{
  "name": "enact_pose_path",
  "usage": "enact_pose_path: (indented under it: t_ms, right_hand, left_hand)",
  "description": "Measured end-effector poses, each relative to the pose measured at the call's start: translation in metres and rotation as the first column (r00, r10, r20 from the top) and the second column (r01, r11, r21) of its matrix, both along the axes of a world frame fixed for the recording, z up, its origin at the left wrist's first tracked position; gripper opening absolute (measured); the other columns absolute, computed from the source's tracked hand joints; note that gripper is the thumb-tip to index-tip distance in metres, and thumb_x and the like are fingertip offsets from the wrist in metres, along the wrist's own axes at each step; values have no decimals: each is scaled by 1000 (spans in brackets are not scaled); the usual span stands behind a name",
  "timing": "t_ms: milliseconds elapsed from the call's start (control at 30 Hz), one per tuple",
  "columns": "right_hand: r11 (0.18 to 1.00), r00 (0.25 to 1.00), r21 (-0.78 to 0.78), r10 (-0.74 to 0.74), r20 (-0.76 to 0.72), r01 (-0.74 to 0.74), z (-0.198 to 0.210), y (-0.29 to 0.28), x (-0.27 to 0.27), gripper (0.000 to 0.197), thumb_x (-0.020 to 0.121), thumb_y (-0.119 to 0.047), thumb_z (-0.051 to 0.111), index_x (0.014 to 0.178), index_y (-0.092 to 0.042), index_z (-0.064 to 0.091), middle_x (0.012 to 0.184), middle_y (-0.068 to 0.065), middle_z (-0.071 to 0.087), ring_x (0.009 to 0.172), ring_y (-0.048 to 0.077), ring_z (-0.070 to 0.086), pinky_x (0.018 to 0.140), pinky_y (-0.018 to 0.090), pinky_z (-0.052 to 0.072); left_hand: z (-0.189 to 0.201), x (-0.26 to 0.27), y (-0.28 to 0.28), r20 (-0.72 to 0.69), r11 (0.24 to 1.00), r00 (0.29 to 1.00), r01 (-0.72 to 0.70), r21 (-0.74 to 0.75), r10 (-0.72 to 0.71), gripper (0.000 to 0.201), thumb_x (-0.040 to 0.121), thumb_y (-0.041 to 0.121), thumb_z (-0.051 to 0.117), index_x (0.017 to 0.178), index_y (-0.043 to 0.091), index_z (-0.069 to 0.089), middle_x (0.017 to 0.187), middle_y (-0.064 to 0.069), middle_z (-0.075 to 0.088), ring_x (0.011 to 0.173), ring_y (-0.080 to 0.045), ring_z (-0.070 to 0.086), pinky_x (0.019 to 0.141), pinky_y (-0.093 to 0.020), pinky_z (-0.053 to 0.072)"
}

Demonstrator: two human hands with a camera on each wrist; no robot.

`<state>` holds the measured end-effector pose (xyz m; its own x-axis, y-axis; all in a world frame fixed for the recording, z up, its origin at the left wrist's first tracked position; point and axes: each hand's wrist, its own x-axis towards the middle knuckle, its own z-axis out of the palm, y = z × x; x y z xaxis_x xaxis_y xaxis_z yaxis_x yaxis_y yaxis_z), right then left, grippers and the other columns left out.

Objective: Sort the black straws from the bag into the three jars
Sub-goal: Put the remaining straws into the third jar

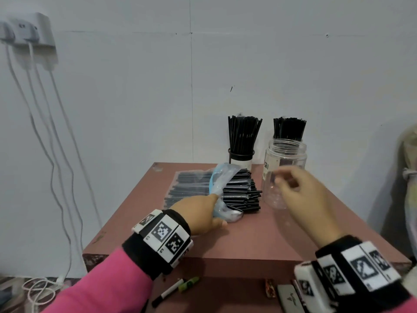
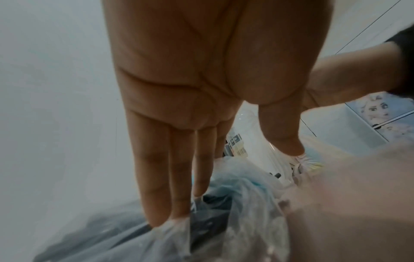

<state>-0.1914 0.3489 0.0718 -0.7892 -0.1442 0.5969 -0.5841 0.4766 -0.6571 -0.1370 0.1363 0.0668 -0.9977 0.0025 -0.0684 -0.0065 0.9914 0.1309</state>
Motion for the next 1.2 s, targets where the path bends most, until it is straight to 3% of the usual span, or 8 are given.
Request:
enact_pose_path:
  t_ms: [100, 267, 467, 567, 833, 967, 1100, 1200]
  right_hand:
    - [998, 978, 61, 10, 208, -23, -41, -15, 9, 23, 91, -14, 60, 103, -33, 62, 101, -10, 64, 84, 1, 58, 81, 27, 51]
    - [976, 949, 212, -117, 293, 54, -81, -35, 15, 49, 86, -31, 67, 131, -16, 53, 124, 3, 59, 116, 20, 54, 100, 37, 44]
    - [993, 944, 120, -51, 327, 12, -69, -41, 3, 49, 77, -9, 77, 123, -8, 60, 110, 6, 66, 94, 16, 59, 81, 22, 38]
    - [995, 939, 94, -48, 341, 17, -70, -41, -10, 46, 76, -11, 78, 119, -9, 63, 106, 2, 64, 94, 13, 55, 81, 22, 37]
    - [997, 901, -76, 59, 429, -29, -85, -39, -28, 27, 79, -8, 75, 89, -27, 60, 89, -2, 67, 87, 17, 64, 87, 37, 50]
    - [976, 879, -217, 84, 470, 23, -86, -49, -31, 28, 79, 0, 67, 106, -8, 64, 87, 3, 68, 79, 21, 63, 83, 41, 53]
    - [972, 920, -231, 63, 387, 30, -91, -57, -26, 27, 76, -21, 73, 99, -24, 60, 93, -1, 68, 87, 18, 65, 80, 34, 51]
    - [910, 887, -413, 159, 433, 38, -91, -58, -34, 29, 77, -25, 80, 95, -10, 63, 83, 6, 69, 68, 17, 65, 68, 33, 54]
  left_hand:
    - [-5, 10, 4, -132, 998, 989, -58, 19, 60, 51, 94, 54, 48, 128, 16, 46, 115, -5, 62, 102, -23, 58, 77, -31, 42]
    - [-18, 24, 17, -320, 983, 930, -172, 56, 181, 53, 90, 64, 42, 114, 18, 50, 102, -1, 65, 94, -23, 61, 79, -38, 49]
    - [-44, 20, 26, -408, 976, 888, -173, 134, 213, 30, 97, 37, 46, 119, 17, 43, 113, -6, 56, 104, -27, 48, 81, -37, 44]
    - [-53, 16, 22, -437, 984, 889, -71, 164, 137, 34, 98, 27, 41, 132, 32, 41, 108, -7, 49, 102, -26, 44, 79, -37, 44]
    - [-60, -4, 15, -407, 918, 868, -123, 378, 284, 30, 95, 43, 44, 121, 37, 58, 109, -5, 49, 105, -25, 47, 89, -38, 44]
    - [-61, -9, 13, -409, 904, 861, -124, 409, 303, 30, 95, 46, 46, 120, 35, 59, 109, -4, 48, 105, -25, 48, 87, -39, 46]
    - [-63, -9, 11, -456, 928, 851, -89, 363, 260, 31, 99, 39, 43, 127, 37, 57, 110, -5, 46, 107, -26, 47, 87, -39, 46]
    - [-63, -7, 11, -447, 959, 880, -31, 281, 159, 35, 101, 34, 39, 128, 49, 54, 103, -1, 36, 105, -25, 41, 89, -37, 44]
